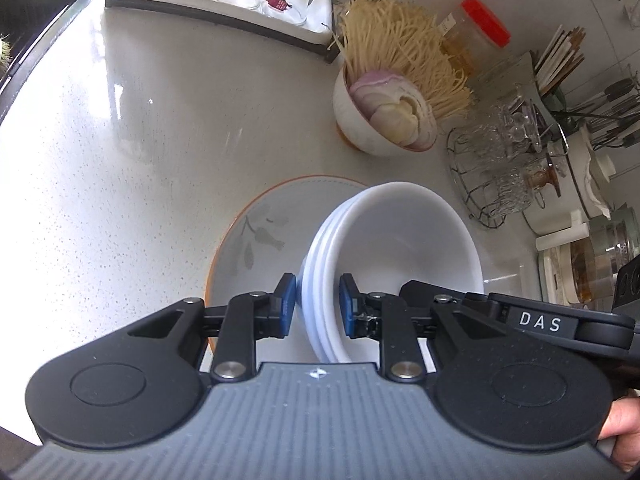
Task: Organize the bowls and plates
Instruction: 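Lower the bowl stack onto the leaf-pattern plate stack with both grippers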
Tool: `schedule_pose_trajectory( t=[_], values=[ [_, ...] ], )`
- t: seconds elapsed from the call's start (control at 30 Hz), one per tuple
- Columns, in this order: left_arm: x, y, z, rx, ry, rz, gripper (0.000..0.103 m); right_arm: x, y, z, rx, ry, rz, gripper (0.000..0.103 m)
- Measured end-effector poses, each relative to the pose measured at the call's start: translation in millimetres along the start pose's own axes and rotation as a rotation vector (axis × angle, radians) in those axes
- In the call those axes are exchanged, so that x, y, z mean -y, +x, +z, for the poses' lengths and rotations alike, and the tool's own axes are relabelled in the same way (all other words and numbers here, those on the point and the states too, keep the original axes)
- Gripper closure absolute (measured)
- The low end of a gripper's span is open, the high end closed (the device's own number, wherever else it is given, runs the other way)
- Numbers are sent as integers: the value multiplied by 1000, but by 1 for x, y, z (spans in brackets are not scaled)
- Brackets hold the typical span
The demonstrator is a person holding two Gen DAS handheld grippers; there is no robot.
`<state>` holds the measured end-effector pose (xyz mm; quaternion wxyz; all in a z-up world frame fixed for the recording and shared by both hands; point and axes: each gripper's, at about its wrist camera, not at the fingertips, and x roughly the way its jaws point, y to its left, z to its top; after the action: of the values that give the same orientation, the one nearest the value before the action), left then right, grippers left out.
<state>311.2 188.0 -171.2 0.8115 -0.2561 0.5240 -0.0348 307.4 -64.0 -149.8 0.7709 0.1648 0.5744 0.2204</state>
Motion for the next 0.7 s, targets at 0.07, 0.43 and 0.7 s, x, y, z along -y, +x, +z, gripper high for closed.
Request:
schedule_pose_trajectory(
  t=[0.07,0.43,0.7],
  values=[
    [1,1,0,8,5,17,77,-1,4,0,-14,-5,-2,79],
    [1,8,0,-5,4,33,77,6,11,4,-44,18,-13,79],
    [1,-3,-1,24,1,39,75,3,2,5,-4,17,-18,79]
  ],
)
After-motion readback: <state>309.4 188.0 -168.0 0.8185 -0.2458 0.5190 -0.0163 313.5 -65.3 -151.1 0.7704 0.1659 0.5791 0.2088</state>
